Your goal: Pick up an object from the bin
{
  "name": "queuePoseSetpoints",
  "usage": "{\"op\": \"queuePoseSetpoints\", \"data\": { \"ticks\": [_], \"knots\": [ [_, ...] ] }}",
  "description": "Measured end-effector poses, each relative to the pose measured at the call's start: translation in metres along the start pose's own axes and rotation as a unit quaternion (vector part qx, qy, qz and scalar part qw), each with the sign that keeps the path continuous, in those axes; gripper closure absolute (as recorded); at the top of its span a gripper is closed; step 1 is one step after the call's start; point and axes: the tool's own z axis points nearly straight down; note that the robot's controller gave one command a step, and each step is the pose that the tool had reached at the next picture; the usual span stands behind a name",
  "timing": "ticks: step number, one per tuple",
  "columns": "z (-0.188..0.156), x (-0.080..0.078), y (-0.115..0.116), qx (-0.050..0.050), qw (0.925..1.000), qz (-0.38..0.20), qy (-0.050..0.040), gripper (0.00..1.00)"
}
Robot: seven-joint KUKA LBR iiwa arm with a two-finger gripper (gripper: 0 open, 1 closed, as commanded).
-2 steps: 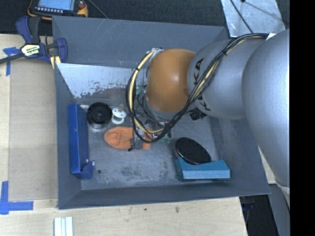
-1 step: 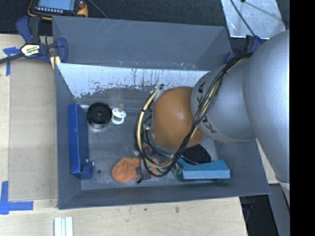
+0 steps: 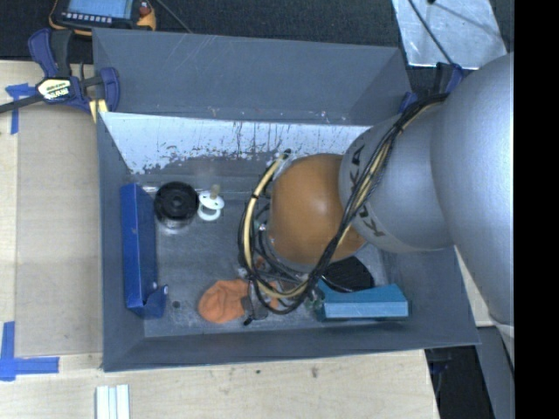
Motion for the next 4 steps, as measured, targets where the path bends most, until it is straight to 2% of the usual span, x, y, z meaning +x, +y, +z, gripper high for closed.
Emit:
{"op": "queuePoseSetpoints", "data": {
  "ticks": [2,3,4],
  "knots": [
    [-0.043,-0.022,0.004,0.000,1.0000,0.008,-0.0006,1.00],
    [-0.023,-0.023,-0.015,0.000,1.0000,0.009,-0.0028,1.00],
    [-0.002,-0.018,-0.049,0.000,1.0000,0.006,0.0003,1.00]
  ]
}}
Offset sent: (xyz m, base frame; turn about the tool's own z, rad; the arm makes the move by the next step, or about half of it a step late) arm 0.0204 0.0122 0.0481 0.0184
